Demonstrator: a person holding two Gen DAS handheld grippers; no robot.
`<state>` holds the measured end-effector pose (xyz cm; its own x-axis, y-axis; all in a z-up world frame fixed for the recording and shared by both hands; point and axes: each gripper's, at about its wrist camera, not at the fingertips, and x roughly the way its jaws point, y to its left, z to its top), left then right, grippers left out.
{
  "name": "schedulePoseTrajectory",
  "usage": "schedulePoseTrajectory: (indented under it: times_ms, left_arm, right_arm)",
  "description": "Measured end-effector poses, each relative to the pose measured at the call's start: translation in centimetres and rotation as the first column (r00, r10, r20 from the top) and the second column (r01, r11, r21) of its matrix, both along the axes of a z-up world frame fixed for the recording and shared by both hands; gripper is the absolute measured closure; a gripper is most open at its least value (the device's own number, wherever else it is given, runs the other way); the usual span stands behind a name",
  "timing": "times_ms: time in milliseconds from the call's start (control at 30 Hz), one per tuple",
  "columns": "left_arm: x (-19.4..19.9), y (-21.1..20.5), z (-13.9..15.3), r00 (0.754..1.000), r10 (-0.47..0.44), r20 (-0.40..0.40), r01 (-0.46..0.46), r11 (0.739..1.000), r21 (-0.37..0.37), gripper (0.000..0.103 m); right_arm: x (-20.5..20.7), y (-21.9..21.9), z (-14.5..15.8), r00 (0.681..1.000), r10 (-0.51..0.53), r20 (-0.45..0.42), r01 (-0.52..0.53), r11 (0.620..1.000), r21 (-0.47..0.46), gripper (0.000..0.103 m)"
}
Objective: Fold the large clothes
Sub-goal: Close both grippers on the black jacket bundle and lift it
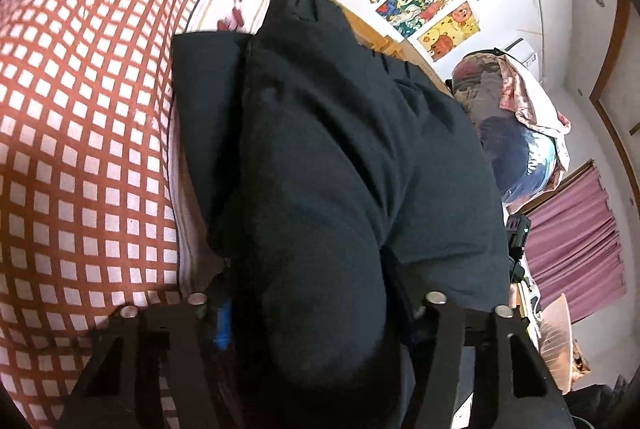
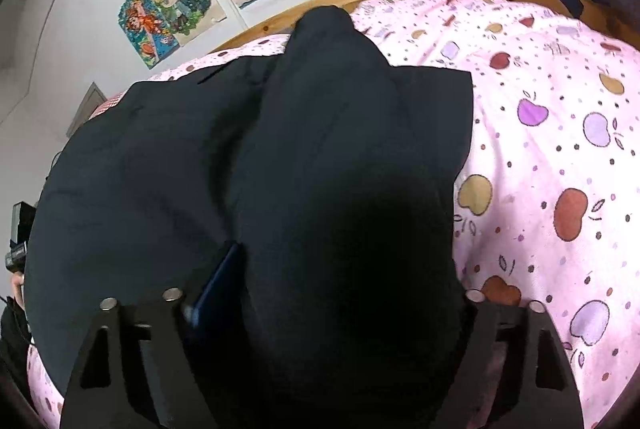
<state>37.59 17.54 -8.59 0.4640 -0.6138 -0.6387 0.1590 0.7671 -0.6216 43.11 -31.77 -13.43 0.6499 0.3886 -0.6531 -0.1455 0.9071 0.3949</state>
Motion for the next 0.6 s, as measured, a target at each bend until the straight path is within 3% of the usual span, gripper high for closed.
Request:
schedulePoseTrajectory:
  times_ms: [233, 367, 600]
  left_arm:
    - [-1.4, -0.5, 2.0, 0.999, 0.027, 0.044, -0.03, 0.997, 0.067, 0.065]
    - [-2.4, -0.7, 3.6, 0.995, 0.033, 0.089, -0.038, 0.998, 0.055, 0.072]
    - [-4.7, -0.8, 6.8, 0.986, 0.041, 0.159, -0.045, 0.999, 0.019, 0.076]
  right_arm:
    - [-1.8, 0.6, 1.5, 0.997, -0.043, 0.071, 0.047, 0.998, -0.051, 0.065]
    - [-3.8, 1.4, 2.7, 0.989, -0.083, 0.119, 0.094, 0.991, -0.094, 0.079]
    - [-7.0, 0.6, 5.4, 0.973, -0.157, 0.172, 0.155, 0.988, 0.024, 0.087]
